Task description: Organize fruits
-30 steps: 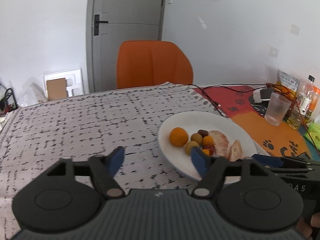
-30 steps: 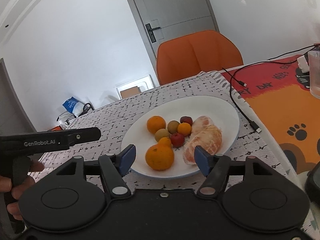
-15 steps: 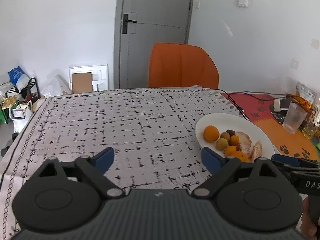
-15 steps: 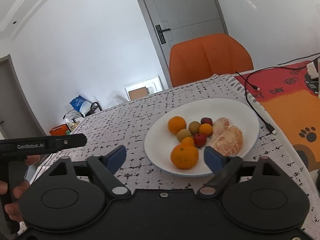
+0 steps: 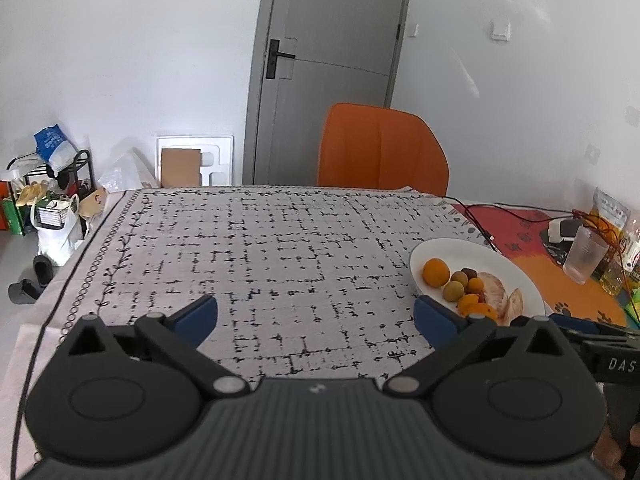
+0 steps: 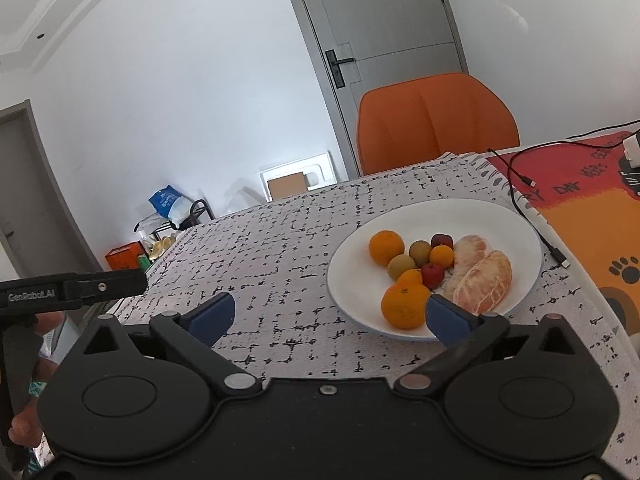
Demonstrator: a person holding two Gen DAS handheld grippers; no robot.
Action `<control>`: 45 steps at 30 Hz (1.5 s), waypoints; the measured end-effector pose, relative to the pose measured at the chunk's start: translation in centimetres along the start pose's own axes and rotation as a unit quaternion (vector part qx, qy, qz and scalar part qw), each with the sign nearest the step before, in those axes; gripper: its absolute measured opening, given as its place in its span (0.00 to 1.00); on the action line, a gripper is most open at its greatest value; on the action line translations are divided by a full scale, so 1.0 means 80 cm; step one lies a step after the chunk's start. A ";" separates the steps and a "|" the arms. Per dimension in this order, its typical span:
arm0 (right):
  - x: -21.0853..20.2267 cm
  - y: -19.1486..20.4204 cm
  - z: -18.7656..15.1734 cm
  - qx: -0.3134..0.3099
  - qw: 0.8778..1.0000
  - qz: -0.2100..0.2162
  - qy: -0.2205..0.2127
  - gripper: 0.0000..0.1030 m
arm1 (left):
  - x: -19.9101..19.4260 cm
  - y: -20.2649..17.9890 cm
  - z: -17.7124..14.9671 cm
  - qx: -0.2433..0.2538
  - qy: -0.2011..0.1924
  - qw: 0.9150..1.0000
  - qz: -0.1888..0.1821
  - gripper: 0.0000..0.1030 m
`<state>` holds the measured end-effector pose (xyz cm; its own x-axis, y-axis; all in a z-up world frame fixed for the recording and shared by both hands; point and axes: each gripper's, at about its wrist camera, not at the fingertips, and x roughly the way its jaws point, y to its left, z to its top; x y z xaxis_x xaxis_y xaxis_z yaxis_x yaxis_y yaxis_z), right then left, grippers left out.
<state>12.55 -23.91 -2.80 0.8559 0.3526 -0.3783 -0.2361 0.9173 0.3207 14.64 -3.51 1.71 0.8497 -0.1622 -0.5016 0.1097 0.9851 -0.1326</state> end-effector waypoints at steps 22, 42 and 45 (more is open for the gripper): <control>-0.040 0.059 -0.010 -0.033 0.999 0.002 0.006 1.00 | -0.093 0.034 -0.024 -0.017 -0.035 0.999 0.033 1.00; -0.075 0.058 -0.033 -0.045 0.999 -0.013 0.009 1.00 | -0.121 0.033 -0.059 -0.002 -0.024 0.997 0.072 1.00; -0.073 0.064 -0.038 -0.052 0.998 -0.011 0.016 1.00 | -0.123 0.031 -0.064 0.002 -0.022 0.997 0.079 1.00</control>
<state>4.99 -20.73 -1.60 0.8471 0.3358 -0.4118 -0.2653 0.9388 0.2198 3.92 0.28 1.97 0.8785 -0.0021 -0.4777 -0.0259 0.9983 -0.0521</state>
